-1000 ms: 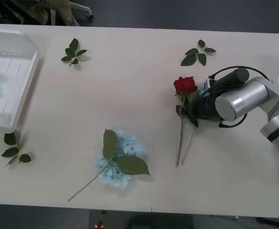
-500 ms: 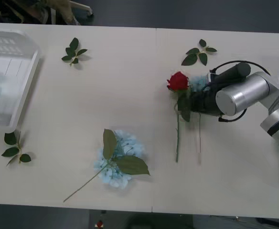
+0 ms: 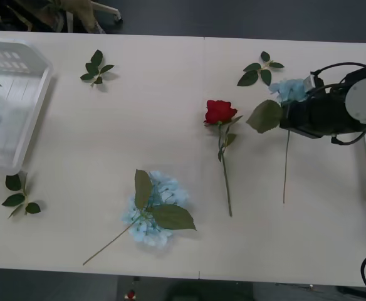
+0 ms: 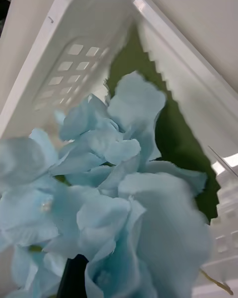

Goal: Put the red flowers into the right box and the blue flowers into the left box

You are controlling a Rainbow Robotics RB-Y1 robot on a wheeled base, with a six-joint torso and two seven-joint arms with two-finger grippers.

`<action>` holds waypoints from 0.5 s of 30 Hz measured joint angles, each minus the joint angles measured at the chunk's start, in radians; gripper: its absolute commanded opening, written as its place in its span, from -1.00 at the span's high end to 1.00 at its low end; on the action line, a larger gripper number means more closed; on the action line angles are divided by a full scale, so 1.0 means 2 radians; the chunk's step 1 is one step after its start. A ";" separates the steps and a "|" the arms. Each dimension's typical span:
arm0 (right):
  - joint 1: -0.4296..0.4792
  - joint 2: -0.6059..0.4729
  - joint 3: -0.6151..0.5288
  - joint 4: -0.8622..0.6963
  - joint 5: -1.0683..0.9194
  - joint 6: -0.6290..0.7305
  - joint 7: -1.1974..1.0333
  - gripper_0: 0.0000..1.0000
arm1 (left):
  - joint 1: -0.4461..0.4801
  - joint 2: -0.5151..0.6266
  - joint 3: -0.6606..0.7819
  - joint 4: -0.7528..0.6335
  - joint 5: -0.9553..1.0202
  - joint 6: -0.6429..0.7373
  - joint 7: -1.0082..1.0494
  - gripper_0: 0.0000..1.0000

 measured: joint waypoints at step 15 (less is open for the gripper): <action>0.065 -0.011 -0.197 -0.033 -0.209 0.044 0.351 1.00 | 0.000 -0.015 0.000 0.046 0.078 -0.015 0.000 -0.93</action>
